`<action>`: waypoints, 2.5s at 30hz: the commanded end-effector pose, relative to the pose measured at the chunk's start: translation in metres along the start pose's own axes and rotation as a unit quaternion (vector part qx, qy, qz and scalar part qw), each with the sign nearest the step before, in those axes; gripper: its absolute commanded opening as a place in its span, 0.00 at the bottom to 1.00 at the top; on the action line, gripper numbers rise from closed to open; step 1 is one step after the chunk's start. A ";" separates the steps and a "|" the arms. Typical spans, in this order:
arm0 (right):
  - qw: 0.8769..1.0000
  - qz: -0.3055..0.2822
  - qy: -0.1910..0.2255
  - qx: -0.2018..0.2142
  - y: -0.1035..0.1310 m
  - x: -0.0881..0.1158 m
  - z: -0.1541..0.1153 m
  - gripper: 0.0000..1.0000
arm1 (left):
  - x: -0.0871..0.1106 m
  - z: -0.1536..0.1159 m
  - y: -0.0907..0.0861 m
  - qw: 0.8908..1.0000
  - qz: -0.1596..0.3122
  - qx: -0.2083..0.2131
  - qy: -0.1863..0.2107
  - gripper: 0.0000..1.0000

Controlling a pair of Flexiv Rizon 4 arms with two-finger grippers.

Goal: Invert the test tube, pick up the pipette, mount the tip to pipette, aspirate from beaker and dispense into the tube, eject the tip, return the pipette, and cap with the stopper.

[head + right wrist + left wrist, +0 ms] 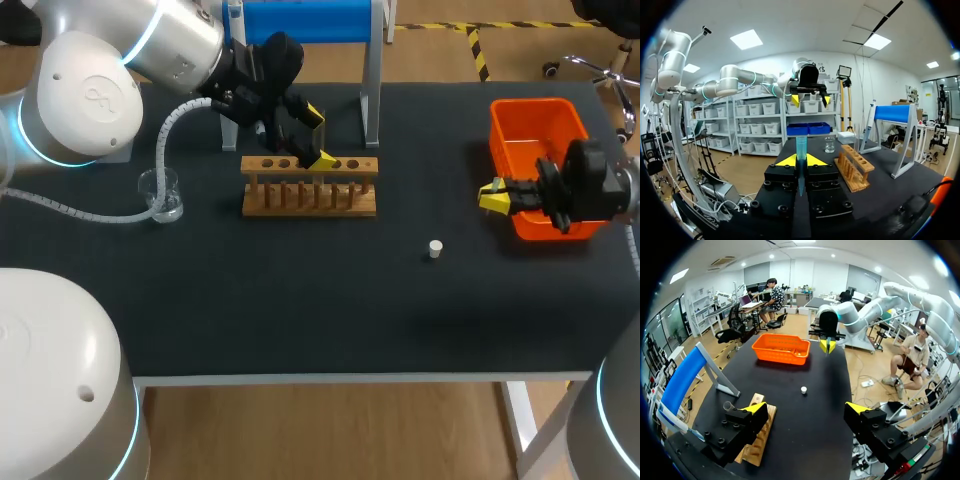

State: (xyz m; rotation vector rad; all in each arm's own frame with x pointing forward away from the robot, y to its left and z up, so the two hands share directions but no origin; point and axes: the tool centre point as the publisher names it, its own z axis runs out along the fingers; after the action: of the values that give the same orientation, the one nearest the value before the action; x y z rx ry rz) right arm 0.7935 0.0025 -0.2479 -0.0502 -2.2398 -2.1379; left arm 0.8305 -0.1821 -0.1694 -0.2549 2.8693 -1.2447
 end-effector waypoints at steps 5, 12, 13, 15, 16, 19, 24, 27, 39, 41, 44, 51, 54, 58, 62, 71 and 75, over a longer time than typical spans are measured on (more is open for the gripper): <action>1.000 0.000 -0.002 0.001 0.001 0.002 0.000 0.00 | -0.001 -0.001 -0.001 1.000 -0.001 -0.003 0.002 1.00; 1.000 0.000 -0.002 0.001 0.001 0.002 0.000 0.00 | -0.001 -0.001 -0.001 1.000 -0.001 -0.003 0.002 1.00; 1.000 0.000 -0.002 0.001 0.001 0.002 0.000 0.00 | -0.001 -0.001 -0.001 1.000 -0.001 -0.003 0.002 1.00; 1.000 0.000 -0.002 0.001 0.001 0.002 0.000 0.00 | -0.020 -0.016 0.018 0.998 -0.045 0.005 -0.049 1.00; 1.000 0.000 -0.002 0.001 0.001 0.002 0.000 0.00 | -0.025 -0.020 0.025 0.996 -0.056 0.005 -0.063 1.00; 1.000 0.000 -0.002 0.001 0.001 0.002 0.000 0.00 | -0.049 -0.046 0.052 0.985 -0.111 0.007 -0.134 1.00; 1.000 0.000 -0.002 0.001 0.001 0.002 0.000 0.00 | -0.086 -0.079 0.082 0.942 -0.209 -0.003 -0.261 1.00; 1.000 0.000 -0.002 0.001 0.001 0.002 0.000 0.00 | -0.104 -0.092 0.092 0.905 -0.256 -0.009 -0.339 1.00; 1.000 0.000 -0.002 0.001 0.001 0.002 0.000 0.00 | -0.131 -0.099 0.096 0.834 -0.322 0.004 -0.449 1.00; 1.000 0.000 -0.002 0.001 0.001 0.002 0.000 0.00 | -0.131 -0.099 0.096 0.834 -0.322 0.004 -0.449 1.00; 1.000 0.000 -0.002 0.001 0.001 0.002 0.000 0.00 | -0.131 -0.099 0.096 0.834 -0.322 0.004 -0.449 1.00; 1.000 0.000 -0.002 0.001 0.001 0.002 0.000 0.00 | -0.138 -0.095 0.101 0.816 -0.339 0.003 -0.469 1.00; 1.000 0.000 -0.002 0.001 0.001 0.002 0.000 0.00 | -0.156 -0.086 0.114 0.779 -0.367 0.021 -0.509 1.00; 1.000 0.000 -0.002 0.001 0.001 0.002 0.000 0.00 | -0.172 -0.084 0.123 0.734 -0.385 0.058 -0.557 1.00; 1.000 0.000 -0.002 0.001 0.001 0.002 0.000 0.00 | -0.183 -0.085 0.126 0.702 -0.385 0.079 -0.594 1.00; 1.000 0.000 -0.002 0.001 0.001 0.002 0.000 0.00 | -0.201 -0.089 0.116 0.667 -0.364 0.124 -0.638 1.00; 1.000 0.000 -0.002 0.001 0.001 0.002 0.000 0.00 | -0.213 -0.087 0.113 0.660 -0.359 0.128 -0.647 1.00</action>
State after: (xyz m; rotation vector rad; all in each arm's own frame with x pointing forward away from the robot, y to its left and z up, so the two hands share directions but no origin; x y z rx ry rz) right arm 0.7929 0.0026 -0.2474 -0.0525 -2.2417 -2.1382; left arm 1.0116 -0.0026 -0.2015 -1.5145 1.6214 -1.1210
